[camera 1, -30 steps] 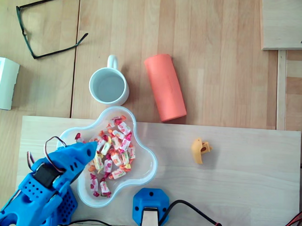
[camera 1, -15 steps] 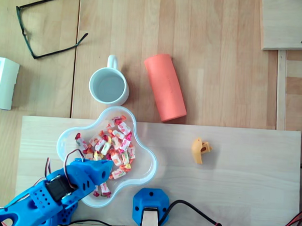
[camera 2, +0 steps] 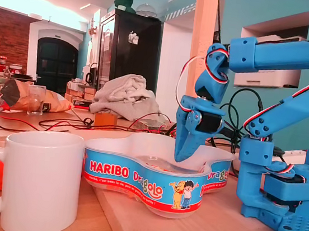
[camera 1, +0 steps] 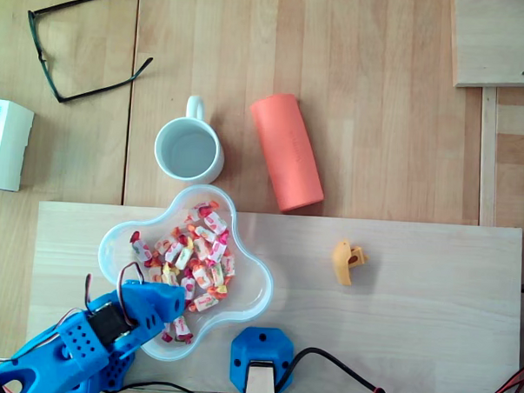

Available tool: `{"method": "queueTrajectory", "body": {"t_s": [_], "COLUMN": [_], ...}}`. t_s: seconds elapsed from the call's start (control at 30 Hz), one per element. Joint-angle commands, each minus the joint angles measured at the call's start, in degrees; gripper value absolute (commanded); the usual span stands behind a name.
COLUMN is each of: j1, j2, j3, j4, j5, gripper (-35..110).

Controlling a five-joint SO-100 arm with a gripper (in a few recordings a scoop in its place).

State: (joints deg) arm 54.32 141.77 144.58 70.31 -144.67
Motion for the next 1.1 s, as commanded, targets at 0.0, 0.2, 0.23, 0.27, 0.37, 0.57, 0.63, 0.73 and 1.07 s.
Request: {"method": "queueTrajectory", "body": {"t_s": [0.0, 0.2, 0.23, 0.27, 0.37, 0.57, 0.63, 0.73, 1.07], "j1": [0.97, 0.97, 0.97, 1.32, 1.76, 1.85, 1.93, 1.93, 1.93], "j2": [1.23, 1.32, 1.32, 1.32, 1.32, 1.32, 1.32, 1.23, 0.44], "j3": [-0.18, -0.53, -0.53, -0.53, -0.44, -0.44, -0.44, 0.09, 0.88], "j4": [0.35, 0.26, 0.26, 0.26, 0.26, 0.26, -0.44, -3.52, -9.84], "j5": [-0.70, -0.18, -0.18, -0.18, -0.18, -0.18, -0.18, -0.62, -0.79], "gripper": [-2, -1, -1, -1, -1, -1, -1, -1, 8]}}
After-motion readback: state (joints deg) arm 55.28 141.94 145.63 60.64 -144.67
